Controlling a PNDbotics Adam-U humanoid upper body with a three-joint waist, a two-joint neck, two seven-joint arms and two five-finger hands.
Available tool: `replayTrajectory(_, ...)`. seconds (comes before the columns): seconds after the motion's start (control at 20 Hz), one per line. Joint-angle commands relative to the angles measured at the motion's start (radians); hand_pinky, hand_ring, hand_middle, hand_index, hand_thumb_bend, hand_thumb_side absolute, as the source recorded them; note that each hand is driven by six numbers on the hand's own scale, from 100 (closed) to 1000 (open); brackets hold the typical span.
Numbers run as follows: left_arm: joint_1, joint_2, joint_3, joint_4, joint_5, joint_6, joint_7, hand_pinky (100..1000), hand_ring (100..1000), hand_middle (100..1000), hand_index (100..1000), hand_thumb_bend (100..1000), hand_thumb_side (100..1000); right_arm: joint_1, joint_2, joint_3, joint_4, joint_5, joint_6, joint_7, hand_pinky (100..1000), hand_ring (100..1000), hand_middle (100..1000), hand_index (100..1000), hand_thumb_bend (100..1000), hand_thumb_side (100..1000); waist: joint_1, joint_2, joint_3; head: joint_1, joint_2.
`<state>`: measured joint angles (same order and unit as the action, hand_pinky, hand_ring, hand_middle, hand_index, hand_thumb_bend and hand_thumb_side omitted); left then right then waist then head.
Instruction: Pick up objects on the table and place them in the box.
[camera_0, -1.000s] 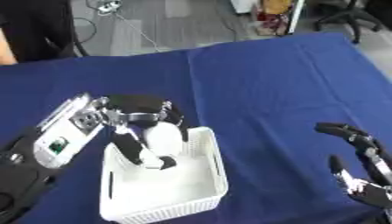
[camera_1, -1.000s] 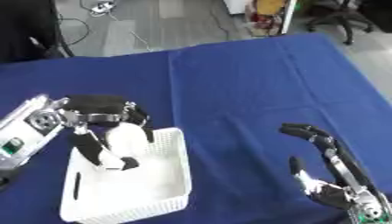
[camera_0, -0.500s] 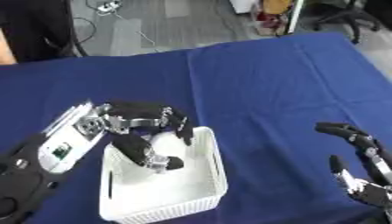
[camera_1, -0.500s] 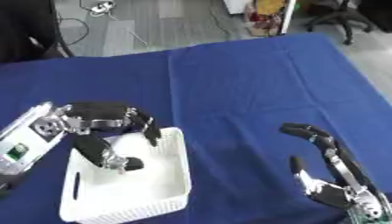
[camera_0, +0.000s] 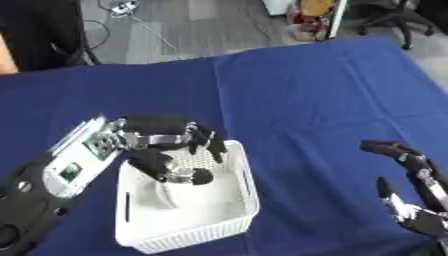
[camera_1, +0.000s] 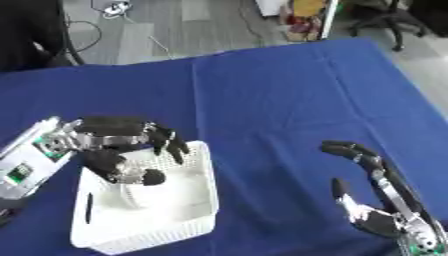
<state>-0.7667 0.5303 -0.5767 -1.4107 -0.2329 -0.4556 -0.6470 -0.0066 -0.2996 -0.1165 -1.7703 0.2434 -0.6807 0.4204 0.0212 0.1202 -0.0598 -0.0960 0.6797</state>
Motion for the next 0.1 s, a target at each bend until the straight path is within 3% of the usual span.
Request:
replayTrajectory(0.05, -0.011, 0.014, 0.018, -0.014, 0.003, -0.264, -0.260, 605, 752, 828, 805, 396, 1000, -0.012, -0.014, -0.006, -0.015, -0.004, -0.011, 0.010, 883, 882, 790, 884, 100, 563, -0.004, -0.010, 0.001, 0.006, -0.014)
replayTrajectory(0.1, -0.011, 0.014, 0.019, -0.014, 0.003, -0.263, -0.260, 606, 753, 829, 805, 397, 1000, -0.012, -0.014, -0.005, -0.015, -0.004, -0.012, 0.010, 883, 882, 790, 884, 100, 563, -0.004, -0.010, 0.001, 0.006, -0.014)
